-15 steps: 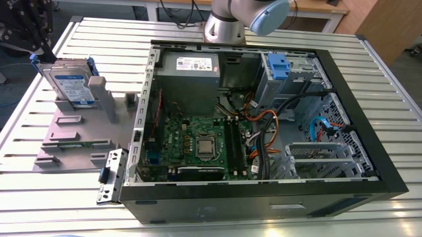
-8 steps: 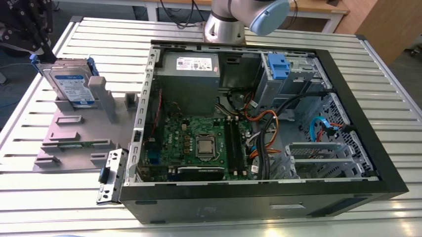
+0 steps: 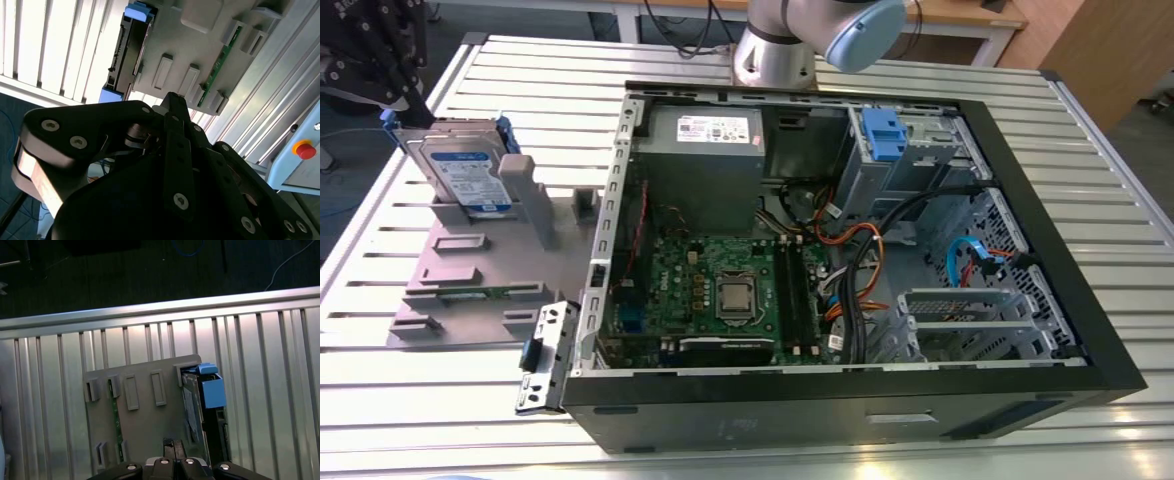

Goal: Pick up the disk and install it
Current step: 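Pick up the disk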

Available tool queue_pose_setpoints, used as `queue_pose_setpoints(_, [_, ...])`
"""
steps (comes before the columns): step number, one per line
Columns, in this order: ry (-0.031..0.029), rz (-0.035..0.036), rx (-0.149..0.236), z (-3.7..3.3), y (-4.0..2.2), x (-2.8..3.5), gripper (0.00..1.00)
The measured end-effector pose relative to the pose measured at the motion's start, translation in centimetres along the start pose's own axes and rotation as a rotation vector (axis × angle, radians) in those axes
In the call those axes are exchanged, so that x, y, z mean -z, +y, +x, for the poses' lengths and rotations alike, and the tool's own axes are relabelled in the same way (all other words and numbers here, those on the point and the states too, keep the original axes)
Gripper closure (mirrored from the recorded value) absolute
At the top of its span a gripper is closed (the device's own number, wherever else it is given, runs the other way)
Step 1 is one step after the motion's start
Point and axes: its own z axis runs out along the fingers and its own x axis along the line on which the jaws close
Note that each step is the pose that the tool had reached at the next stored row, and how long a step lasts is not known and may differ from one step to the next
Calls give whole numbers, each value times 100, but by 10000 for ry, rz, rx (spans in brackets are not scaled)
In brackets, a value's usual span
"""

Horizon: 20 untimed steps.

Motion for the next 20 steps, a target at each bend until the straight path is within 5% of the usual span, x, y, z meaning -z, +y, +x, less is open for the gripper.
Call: queue_pose_setpoints(20, [2,0,135,0,0,0,89])
